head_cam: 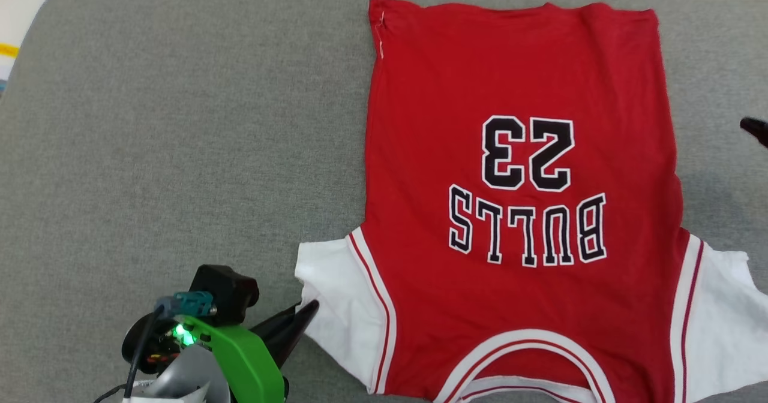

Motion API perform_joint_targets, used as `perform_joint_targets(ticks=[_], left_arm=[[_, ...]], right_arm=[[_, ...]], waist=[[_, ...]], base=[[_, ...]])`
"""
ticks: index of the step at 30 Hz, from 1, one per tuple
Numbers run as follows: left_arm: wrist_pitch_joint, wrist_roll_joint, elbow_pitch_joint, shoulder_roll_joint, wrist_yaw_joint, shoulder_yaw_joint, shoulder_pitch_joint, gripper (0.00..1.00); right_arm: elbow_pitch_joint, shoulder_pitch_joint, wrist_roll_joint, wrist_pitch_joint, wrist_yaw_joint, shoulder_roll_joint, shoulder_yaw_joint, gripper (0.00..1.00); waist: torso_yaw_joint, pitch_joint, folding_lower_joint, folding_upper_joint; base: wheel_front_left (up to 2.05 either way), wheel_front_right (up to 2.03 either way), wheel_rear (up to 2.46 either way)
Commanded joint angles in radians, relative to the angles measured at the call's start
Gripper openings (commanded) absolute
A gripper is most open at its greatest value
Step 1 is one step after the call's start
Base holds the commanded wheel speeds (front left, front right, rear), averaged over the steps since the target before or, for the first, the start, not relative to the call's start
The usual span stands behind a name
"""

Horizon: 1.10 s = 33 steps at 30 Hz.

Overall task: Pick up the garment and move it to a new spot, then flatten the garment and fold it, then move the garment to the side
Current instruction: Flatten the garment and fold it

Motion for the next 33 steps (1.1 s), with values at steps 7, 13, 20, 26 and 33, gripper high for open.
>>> perform_joint_targets(ticks=[7,13,20,26,33], left_arm=[[-0.011,0.047,-0.035,-0.018,0.002,-0.027,-0.055,0.0],[-0.026,0.062,-0.039,-0.051,-0.015,-0.057,-0.085,0.0],[-0.048,0.058,-0.026,-0.084,-0.031,-0.075,-0.107,0.0],[-0.062,0.062,-0.01,-0.1,-0.041,-0.083,-0.127,0.0],[-0.07,0.066,0.011,-0.107,-0.041,-0.087,-0.136,0.0]], right_arm=[[0.131,-0.267,-0.087,0.086,-0.001,-0.033,0.029,1.0],[0.264,-0.429,-0.16,0.1,-0.001,-0.079,0.031,1.0],[0.383,-0.556,-0.222,0.083,-0.001,-0.101,0.039,1.0],[0.462,-0.597,-0.256,0.064,-0.001,-0.11,0.07,1.0],[0.526,-0.563,-0.263,0.099,-0.001,-0.119,0.085,0.49]], waist=[[0.145,0.236,0.0,0.0],[0.203,0.306,0.0,0.0],[0.251,0.355,0.0,0.0],[0.272,0.376,0.0,0.0],[0.278,0.374,0.0,0.0]], base=[[0.0,0.0,0.0],[0.0,0.0,0.0],[0.0,0.0,0.0],[0.0,0.0,0.0],[0.0,0.0,0.0]])
